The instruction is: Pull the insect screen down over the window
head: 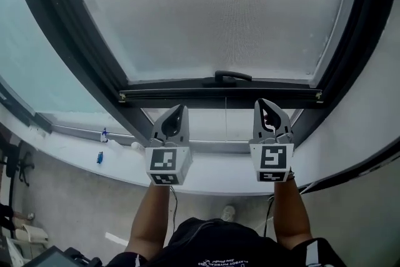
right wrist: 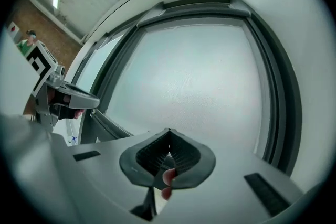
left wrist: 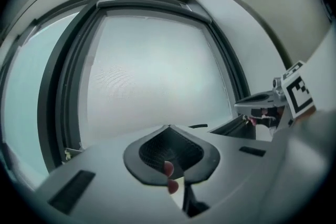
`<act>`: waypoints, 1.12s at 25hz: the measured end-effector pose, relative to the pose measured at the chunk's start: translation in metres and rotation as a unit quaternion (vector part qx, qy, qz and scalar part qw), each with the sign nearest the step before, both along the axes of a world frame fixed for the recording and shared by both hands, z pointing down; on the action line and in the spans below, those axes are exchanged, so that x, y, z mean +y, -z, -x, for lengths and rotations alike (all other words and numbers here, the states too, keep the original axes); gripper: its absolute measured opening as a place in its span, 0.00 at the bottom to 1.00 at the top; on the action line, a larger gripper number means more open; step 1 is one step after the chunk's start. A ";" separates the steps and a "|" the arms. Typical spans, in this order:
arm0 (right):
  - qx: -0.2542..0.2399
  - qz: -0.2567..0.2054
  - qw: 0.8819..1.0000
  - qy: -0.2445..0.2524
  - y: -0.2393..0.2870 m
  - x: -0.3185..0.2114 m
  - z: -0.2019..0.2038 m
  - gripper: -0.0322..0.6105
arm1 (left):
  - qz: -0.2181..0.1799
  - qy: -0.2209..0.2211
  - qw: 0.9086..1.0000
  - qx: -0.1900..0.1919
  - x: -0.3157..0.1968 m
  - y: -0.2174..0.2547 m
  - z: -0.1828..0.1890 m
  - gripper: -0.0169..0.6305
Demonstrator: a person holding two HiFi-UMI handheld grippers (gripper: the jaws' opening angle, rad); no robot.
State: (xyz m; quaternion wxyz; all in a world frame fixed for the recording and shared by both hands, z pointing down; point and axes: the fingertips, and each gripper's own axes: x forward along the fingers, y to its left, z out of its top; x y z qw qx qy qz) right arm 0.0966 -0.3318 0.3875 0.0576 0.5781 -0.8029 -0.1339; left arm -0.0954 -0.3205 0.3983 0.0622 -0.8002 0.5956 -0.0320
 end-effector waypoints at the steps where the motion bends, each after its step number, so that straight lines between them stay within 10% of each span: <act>1: -0.010 -0.002 1.000 -0.003 -0.001 0.005 0.000 0.06 | -0.002 -0.001 1.000 0.014 0.003 0.001 0.003 0.03; 28: -0.057 0.043 0.994 -0.081 -0.057 0.236 0.058 0.06 | 0.044 -0.057 0.996 0.050 0.200 -0.061 0.047 0.03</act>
